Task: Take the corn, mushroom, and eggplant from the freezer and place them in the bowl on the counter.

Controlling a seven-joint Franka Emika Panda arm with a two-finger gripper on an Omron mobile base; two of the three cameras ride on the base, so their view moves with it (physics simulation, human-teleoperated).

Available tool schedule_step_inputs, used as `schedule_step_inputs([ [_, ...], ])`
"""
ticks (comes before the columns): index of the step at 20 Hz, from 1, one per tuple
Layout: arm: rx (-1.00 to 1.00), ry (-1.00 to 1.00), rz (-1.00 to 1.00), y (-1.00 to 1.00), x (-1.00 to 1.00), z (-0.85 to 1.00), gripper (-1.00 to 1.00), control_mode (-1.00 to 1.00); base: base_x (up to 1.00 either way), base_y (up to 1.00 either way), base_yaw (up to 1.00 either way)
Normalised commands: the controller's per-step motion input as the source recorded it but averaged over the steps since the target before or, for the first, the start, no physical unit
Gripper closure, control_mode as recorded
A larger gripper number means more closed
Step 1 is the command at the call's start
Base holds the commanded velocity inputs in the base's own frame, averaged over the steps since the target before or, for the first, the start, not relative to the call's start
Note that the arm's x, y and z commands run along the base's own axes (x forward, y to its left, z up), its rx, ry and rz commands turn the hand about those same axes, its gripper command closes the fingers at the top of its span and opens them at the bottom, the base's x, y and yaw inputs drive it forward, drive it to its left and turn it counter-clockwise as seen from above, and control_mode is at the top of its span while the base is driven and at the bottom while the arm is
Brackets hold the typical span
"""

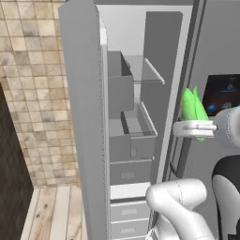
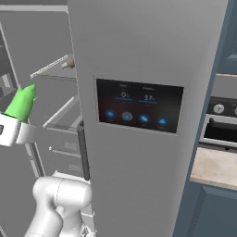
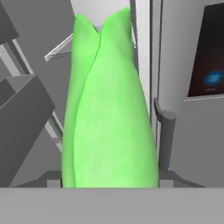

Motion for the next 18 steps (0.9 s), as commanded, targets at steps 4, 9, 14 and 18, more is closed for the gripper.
schedule_step_inputs([
  [4,0.00,-0.03,0.00,-0.02,-0.37,0.00,1.00,1.00,-0.47,-0.11,0.00],
  [9,0.00,0.00,0.00,0.00,0.00,0.00,1.00,1.00,-1.00,-0.87,0.00],
  [14,0.00,0.00,0.00,0.00,0.00,0.00,1.00,1.00,-0.68,-1.00,0.00],
  [18,0.00,0.00,0.00,0.00,0.00,0.00,1.00,1.00,-0.38,-1.00,0.00],
])
